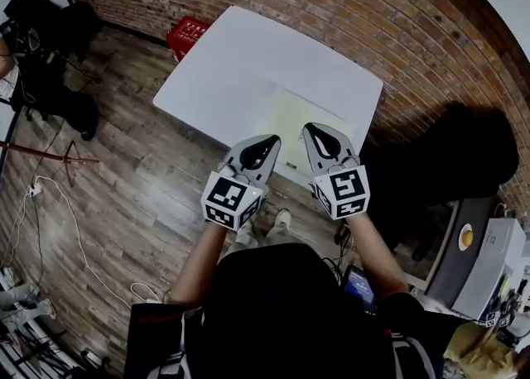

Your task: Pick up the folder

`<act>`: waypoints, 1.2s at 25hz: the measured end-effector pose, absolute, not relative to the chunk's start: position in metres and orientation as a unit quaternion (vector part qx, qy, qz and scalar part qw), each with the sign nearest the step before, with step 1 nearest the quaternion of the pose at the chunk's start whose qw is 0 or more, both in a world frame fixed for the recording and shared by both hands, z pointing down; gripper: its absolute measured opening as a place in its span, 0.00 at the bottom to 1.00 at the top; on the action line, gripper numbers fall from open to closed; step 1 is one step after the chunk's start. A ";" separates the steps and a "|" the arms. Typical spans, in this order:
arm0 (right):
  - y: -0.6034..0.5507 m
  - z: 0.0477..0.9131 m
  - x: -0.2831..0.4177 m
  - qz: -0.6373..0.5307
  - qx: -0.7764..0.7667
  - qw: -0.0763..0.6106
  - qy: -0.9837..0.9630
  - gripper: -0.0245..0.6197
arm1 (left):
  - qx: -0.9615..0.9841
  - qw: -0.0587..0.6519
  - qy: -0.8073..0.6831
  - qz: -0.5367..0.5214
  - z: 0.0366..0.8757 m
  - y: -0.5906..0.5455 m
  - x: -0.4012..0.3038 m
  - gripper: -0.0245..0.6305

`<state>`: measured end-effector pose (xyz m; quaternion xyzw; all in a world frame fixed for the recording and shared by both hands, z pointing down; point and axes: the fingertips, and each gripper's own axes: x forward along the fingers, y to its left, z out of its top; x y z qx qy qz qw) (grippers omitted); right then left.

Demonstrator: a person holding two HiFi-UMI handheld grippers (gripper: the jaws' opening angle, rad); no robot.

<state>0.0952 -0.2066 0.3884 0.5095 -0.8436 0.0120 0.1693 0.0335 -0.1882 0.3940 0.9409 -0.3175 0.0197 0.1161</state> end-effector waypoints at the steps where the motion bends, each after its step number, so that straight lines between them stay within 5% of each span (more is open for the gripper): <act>1: -0.208 0.393 0.096 0.016 0.505 0.173 -0.846 0.09 | 0.939 0.121 -0.322 0.018 0.396 -0.190 0.034 0.07; 30: -0.227 0.541 0.101 0.173 0.443 0.236 -0.847 0.14 | 0.892 0.227 -0.386 0.062 0.524 -0.202 0.009 0.07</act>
